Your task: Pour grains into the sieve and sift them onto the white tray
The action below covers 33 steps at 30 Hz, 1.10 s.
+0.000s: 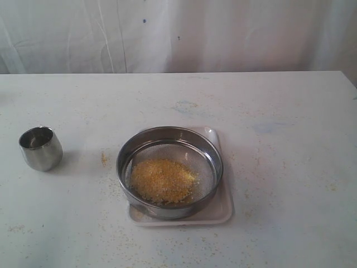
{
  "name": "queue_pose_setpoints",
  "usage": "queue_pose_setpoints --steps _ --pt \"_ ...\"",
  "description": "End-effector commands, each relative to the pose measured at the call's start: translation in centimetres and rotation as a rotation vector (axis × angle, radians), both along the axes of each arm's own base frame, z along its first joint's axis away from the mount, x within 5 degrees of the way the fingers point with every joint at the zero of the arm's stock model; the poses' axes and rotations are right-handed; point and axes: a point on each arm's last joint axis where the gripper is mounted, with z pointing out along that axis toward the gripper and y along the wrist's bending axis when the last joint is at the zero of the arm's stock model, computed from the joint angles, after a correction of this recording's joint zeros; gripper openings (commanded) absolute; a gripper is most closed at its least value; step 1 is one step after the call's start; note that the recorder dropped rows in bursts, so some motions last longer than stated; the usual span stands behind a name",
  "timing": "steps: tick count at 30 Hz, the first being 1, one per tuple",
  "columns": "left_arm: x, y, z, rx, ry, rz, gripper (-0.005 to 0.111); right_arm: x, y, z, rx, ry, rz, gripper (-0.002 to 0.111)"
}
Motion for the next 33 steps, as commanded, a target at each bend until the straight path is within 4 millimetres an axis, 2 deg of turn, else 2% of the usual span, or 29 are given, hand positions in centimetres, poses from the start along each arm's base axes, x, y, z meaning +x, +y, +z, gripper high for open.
queue_pose_setpoints --steps 1,6,9,10,11,13,14,16,17,19,20,25,29,33 --pt "0.0 0.0 -0.1 0.003 0.0 0.005 0.0 -0.8 0.6 2.5 -0.056 0.096 0.067 0.0" --pt "0.0 0.0 -0.1 0.003 0.0 0.005 0.0 -0.2 2.3 5.2 -0.296 0.2 0.292 0.0" --pt "0.0 0.0 -0.1 0.003 0.0 0.005 0.0 1.0 3.3 6.4 -0.337 0.344 0.441 0.0" --pt "0.0 0.0 -0.1 0.003 0.0 0.005 0.0 1.6 3.5 6.7 -0.336 0.413 0.482 0.0" --pt "0.0 0.0 -0.1 0.003 0.0 0.005 0.0 3.1 3.9 7.3 -0.376 0.539 0.578 0.0" --pt "0.0 0.0 -0.1 0.003 0.0 0.005 0.0 5.7 4.3 8.0 -0.431 0.652 0.676 0.004" --pt "0.0 0.0 -0.1 0.003 0.0 0.005 0.0 6.9 4.3 8.2 -0.455 0.67 0.696 0.009" --pt "0.0 0.0 -0.1 0.003 0.0 0.005 0.0 9.9 4.4 8.2 -0.466 0.71 0.707 0.027" --pt "0.0 0.0 -0.1 0.005 0.0 0.005 0.0 11.1 4.4 8.0 -0.454 0.735 0.707 0.041" --pt "0.0 0.0 -0.1 0.005 0.0 0.005 0.0 12.8 4.5 7.3 -0.426 0.775 0.71 0.062" --pt "0.0 0.0 -0.1 0.005 0.0 0.005 0.0 13.4 4.5 7.0 -0.417 0.789 0.71 0.066" --pt "0.0 0.0 -0.1 0.005 0.0 0.005 0.0 16.7 5.4 5.9 -0.4 0.8 0.75 0.065" --pt "0.0 0.0 -0.1 0.005 0.0 0.005 0.0 20.2 7.7 6.7 -0.461 0.774 0.823 0.065" --pt "0.0 0.0 -0.1 0.005 0.0 0.005 0.0 23.4 9.9 5.8 -0.594 0.82 0.867 0.065"
